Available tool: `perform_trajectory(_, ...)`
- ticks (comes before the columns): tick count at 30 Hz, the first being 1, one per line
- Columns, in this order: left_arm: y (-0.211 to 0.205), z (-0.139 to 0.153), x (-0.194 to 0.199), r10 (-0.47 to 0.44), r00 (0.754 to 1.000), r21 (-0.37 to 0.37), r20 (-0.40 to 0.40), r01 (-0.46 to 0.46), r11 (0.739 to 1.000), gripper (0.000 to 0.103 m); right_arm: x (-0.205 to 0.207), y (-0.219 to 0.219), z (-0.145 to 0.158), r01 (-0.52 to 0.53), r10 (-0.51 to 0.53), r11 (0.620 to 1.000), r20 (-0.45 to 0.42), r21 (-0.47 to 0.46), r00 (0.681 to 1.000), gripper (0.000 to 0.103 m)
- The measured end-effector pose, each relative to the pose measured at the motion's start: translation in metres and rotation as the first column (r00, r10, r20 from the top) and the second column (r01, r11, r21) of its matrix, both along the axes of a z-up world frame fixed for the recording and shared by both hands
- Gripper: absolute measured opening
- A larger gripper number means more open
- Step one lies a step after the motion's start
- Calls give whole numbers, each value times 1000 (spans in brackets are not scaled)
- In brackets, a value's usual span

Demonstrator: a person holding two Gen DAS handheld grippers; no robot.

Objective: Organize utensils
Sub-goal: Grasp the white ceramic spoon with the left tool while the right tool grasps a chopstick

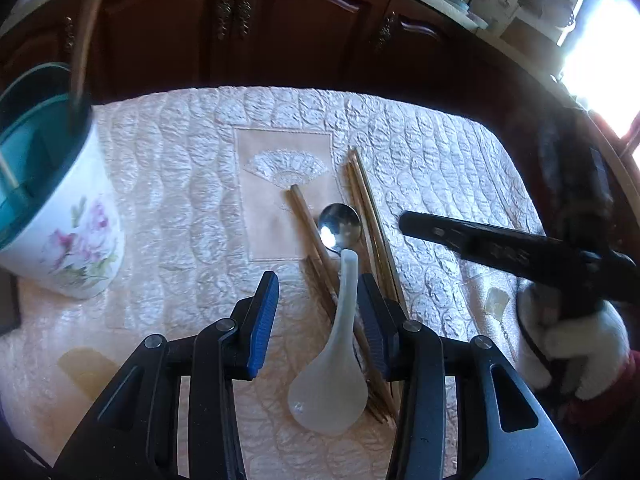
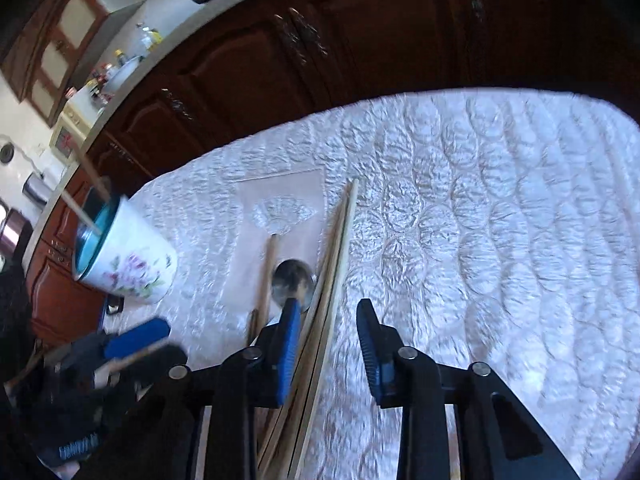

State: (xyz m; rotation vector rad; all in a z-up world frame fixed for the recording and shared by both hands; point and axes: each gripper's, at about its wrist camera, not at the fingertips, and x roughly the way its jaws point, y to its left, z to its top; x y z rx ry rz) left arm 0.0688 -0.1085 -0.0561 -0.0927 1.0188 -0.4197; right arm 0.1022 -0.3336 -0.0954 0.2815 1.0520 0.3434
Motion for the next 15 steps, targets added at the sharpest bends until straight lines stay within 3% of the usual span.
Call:
perform_trajectory(5,-6,-8,11,-30,999,20,-17,30,999,40,22,0,-27,-11,18,997,-83,81,996,10)
perform_trajectory(9,-14,-14,18,-68,997,26,-34,69,997,40,15,-16,-21,14,-5,992,-72,123,997,5)
perform_trajectory(15,-36,-25,29,-140,988,52,-68,144,988,39,2,-34,-23,29,-26,999,-99,32,995,5)
